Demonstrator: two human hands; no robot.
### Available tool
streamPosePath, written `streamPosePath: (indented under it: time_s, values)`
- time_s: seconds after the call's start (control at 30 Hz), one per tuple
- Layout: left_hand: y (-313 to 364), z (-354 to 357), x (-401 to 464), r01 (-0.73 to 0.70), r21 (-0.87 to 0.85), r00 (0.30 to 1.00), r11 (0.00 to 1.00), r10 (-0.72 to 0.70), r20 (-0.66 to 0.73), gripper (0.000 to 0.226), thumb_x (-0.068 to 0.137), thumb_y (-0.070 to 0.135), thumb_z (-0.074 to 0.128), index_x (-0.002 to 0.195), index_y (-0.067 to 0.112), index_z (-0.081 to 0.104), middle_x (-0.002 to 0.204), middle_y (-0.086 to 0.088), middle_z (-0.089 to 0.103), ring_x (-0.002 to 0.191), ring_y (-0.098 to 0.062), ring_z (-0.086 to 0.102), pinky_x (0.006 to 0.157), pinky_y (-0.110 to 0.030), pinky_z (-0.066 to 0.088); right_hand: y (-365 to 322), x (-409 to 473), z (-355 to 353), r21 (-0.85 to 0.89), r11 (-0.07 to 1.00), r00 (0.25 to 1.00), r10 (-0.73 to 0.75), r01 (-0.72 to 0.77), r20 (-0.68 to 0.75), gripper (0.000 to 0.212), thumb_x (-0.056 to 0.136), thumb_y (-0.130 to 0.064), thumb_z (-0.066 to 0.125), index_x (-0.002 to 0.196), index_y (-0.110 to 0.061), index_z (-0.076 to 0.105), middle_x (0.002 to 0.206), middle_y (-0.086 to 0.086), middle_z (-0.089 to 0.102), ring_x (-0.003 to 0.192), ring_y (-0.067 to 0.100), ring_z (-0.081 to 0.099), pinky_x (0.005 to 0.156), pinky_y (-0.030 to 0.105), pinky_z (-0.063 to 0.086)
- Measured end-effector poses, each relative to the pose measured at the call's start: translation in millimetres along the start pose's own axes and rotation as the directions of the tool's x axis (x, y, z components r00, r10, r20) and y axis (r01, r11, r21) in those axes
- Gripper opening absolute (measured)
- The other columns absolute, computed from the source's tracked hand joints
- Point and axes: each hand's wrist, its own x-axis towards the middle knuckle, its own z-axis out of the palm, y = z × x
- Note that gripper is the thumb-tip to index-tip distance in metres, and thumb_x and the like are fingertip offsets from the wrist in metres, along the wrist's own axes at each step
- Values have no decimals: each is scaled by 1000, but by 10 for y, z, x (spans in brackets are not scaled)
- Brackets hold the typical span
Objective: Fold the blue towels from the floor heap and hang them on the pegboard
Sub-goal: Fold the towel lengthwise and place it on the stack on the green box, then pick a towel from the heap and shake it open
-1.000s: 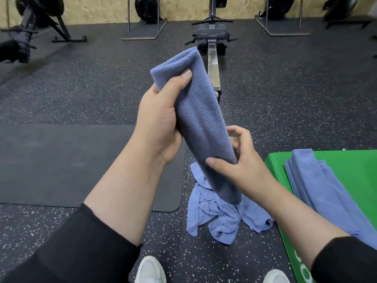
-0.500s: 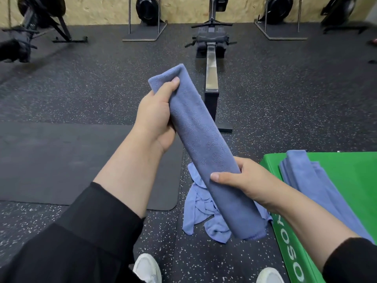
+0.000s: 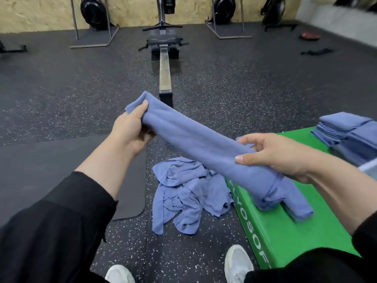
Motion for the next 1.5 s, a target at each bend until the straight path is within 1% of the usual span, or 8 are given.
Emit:
streamPosePath:
  time_s: [0.37, 0.63, 0.83, 0.93, 1.07, 1.17, 1.37, 1.5]
  values:
    - [-848, 1519, 231, 156, 408, 916, 899, -286, 280, 14, 98, 5, 46, 109, 8, 54, 96, -15, 62, 65, -23, 70, 55, -37, 60, 1051, -711, -1162, 74, 988, 879, 151, -132, -452, 21, 91, -16, 73, 110, -24, 68, 85, 10, 76, 65, 17, 56, 57, 30, 37]
    - [-1771, 2454, 430, -16, 576, 912, 817, -224, 343, 11, 92, 2, 64, 100, 9, 60, 76, -10, 57, 57, -21, 60, 49, -27, 56, 2058, -947, -1270, 348, 919, 828, 337, -186, -448, 31, 97, 4, 56, 120, -15, 64, 104, 2, 78, 82, 17, 68, 75, 37, 52]
    - [-2396, 3014, 687, -80, 647, 891, 758, -237, 387, 21, 89, -2, 65, 82, 12, 51, 65, -4, 41, 52, -16, 44, 46, -21, 49, 2694, -827, -1233, 480, 863, 747, 424, -160, -513, 33, 95, 2, 61, 124, -13, 64, 110, -1, 77, 90, 12, 72, 72, 22, 59]
    - [-2547, 3169, 877, -86, 692, 890, 716, -258, 377, 26, 83, 19, 77, 94, 8, 56, 70, -9, 49, 62, -21, 54, 66, -33, 56, 2911, -623, -1279, 490, 856, 734, 440, -168, -517, 34, 94, 0, 64, 125, -14, 64, 112, 1, 76, 91, 13, 73, 76, 24, 60]
    - [-2725, 3143, 1025, -414, 877, 894, 245, -72, 442, 57, 95, 38, 63, 142, 9, 50, 129, -12, 63, 118, -32, 60, 98, -39, 48, 3315, -192, -1271, -57, 863, 772, 418, -503, -479, 58, 87, -22, 77, 141, -17, 55, 134, 5, 61, 117, 26, 62, 105, 33, 46]
    - [-2961, 2928, 826, -574, 803, 810, 158, -33, 586, 35, 97, 25, 54, 130, 15, 61, 125, -7, 66, 114, -28, 60, 93, -34, 45, 3537, 27, -1140, -427, 720, 797, 291, -547, -530, 64, 85, -33, 77, 144, -21, 53, 143, 9, 48, 128, 31, 47, 109, 35, 36]
    - [-3494, 2342, 397, -787, 611, 616, -88, -69, 784, 27, 94, 24, 55, 116, 17, 70, 121, -5, 66, 110, -33, 60, 93, -44, 45, 3618, 138, -1028, -556, 681, 827, 133, -477, -547, 38, 92, -31, 67, 130, -25, 66, 131, 4, 57, 122, 31, 49, 99, 44, 42]
    - [-3592, 2213, 277, -819, 561, 573, -118, -126, 810, 30, 97, 27, 57, 120, 12, 68, 125, -7, 63, 118, -31, 57, 97, -43, 40, 3456, 203, -1063, -546, 715, 803, 37, -437, -595, 33, 92, -27, 64, 125, -21, 66, 129, 5, 58, 119, 30, 51, 100, 44, 43]
